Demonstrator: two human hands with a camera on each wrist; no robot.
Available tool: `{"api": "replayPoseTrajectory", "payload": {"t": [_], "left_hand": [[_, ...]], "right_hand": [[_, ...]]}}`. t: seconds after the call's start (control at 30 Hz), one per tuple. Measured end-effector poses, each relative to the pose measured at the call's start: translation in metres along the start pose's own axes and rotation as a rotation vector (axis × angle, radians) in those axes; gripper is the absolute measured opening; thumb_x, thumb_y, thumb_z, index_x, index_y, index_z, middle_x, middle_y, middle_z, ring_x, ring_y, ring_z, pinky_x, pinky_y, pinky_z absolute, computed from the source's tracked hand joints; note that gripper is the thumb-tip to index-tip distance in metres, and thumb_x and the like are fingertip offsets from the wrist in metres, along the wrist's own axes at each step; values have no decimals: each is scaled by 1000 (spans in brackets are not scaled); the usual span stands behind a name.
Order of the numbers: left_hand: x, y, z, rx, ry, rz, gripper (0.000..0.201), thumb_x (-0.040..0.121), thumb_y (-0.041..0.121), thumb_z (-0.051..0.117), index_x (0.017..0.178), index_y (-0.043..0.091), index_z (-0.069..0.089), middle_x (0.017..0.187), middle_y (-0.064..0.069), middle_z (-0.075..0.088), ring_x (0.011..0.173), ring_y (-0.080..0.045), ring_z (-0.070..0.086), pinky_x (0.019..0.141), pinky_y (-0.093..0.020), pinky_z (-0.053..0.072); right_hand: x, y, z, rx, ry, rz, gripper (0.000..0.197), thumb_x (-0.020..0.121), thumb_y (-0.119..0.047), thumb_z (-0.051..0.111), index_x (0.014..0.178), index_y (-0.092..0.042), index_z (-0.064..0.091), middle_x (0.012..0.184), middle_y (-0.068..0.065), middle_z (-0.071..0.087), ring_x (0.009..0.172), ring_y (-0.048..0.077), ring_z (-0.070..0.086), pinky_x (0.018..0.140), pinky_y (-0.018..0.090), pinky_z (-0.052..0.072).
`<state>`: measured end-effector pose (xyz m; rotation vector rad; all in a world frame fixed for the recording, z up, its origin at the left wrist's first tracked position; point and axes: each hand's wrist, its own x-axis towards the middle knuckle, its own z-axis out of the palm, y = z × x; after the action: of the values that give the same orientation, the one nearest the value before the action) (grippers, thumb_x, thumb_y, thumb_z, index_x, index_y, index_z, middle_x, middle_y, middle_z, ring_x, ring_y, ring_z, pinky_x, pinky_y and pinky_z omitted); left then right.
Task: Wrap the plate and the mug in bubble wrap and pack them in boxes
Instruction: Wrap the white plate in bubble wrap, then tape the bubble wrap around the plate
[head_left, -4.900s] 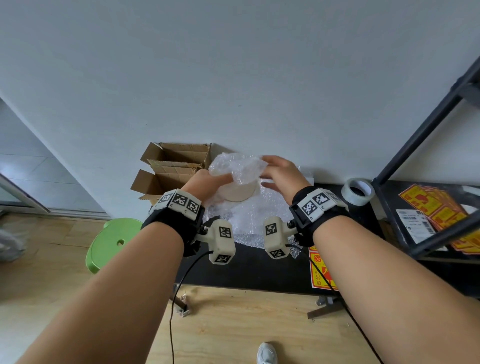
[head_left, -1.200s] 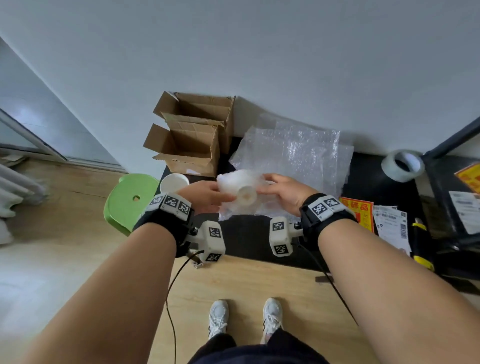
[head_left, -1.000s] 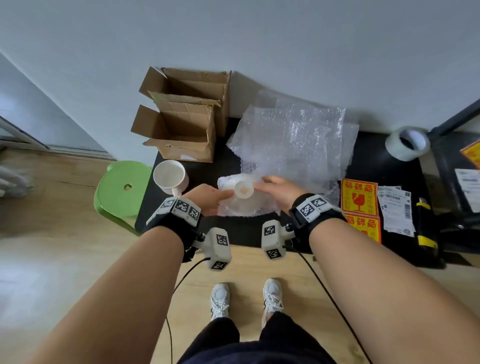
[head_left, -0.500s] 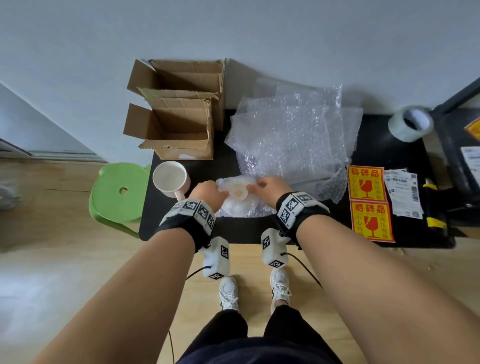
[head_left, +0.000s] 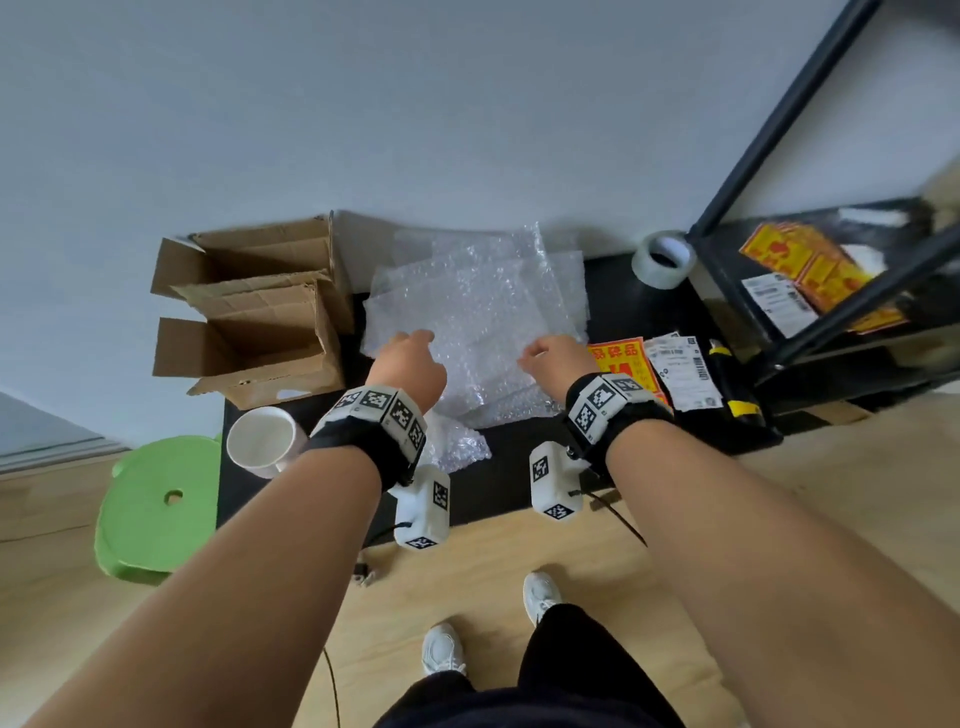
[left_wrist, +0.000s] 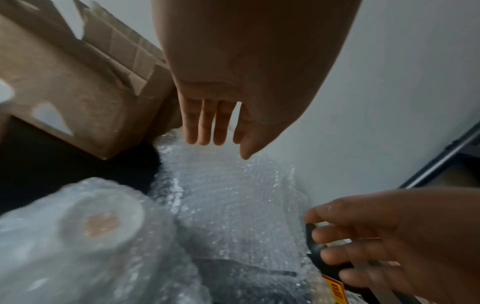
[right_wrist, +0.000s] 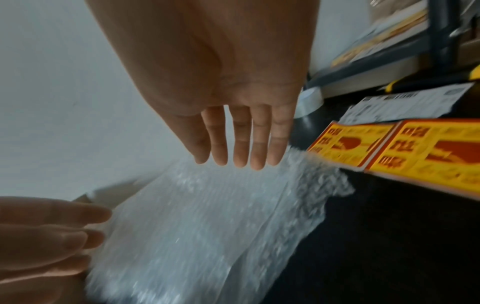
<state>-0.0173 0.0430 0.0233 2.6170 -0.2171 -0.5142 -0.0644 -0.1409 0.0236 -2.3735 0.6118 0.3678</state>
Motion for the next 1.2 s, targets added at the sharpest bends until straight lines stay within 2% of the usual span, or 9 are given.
{"api": "replayPoseTrajectory", "payload": {"t": [0.1,0.23,0.33,0.5,0.67,0.83,0.93,1.07,1.2], "left_hand": [[3,29,8,12,-7,32,54,94,14,47,147,20,35,148,-8,35,123,-28,49,94,-33,44],[11,71,21,26,-20,61,55,94,16,49,147,20,35,150,-7,34,127,-27,46,103,-36,42],[24,107,31,41,-16,78,55,95,16,49,148,20,34,151,-7,33,131,-27,43,103,-36,39],[54,167,55,53,-39,51,55,96,19,49,149,20,32,150,-8,33,131,-29,43,103,-38,40],[86,211,88,34,-64,14,55,96,17,49,148,18,33,149,-9,35,132,-29,41,105,-39,38],[109,235,114,-2,-78,-13,52,95,15,48,146,16,37,146,-9,38,131,-28,43,105,-37,38],[120,241,121,-3,-80,-38,49,96,16,48,144,18,40,144,-7,40,127,-26,46,100,-36,41],[132,242,124,-16,-80,-78,47,96,16,47,142,19,41,142,-6,41,124,-26,48,98,-37,42],[140,241,125,-36,-79,-109,52,96,14,47,146,20,37,144,-8,40,128,-27,45,103,-38,40]], "right_hand": [[1,24,-24,0,46,9,22,95,-20,54,104,-5,68,104,9,66,99,27,62,88,34,47],[16,55,-53,24,87,37,20,95,-17,51,90,-6,67,97,10,67,93,27,61,82,32,46],[35,73,-80,7,90,27,26,96,-18,48,100,-3,69,105,14,69,98,33,63,86,38,51],[80,109,-125,-18,50,14,25,95,-22,54,111,-7,66,118,9,65,109,29,59,95,37,47],[129,152,-154,-64,41,40,37,97,-22,52,132,-13,54,136,8,55,123,28,52,103,36,42],[176,174,-167,-176,25,57,45,96,-23,52,140,-14,45,135,10,55,121,29,53,98,36,45],[202,175,-173,-288,31,47,42,94,-20,54,135,-11,48,131,10,54,118,29,54,93,34,45],[226,177,-172,-426,12,40,40,91,-24,58,129,-14,48,132,5,51,119,27,51,99,42,45],[237,186,-164,-541,-5,32,36,92,-25,53,127,-16,52,130,3,52,130,27,37,106,42,38]]}}
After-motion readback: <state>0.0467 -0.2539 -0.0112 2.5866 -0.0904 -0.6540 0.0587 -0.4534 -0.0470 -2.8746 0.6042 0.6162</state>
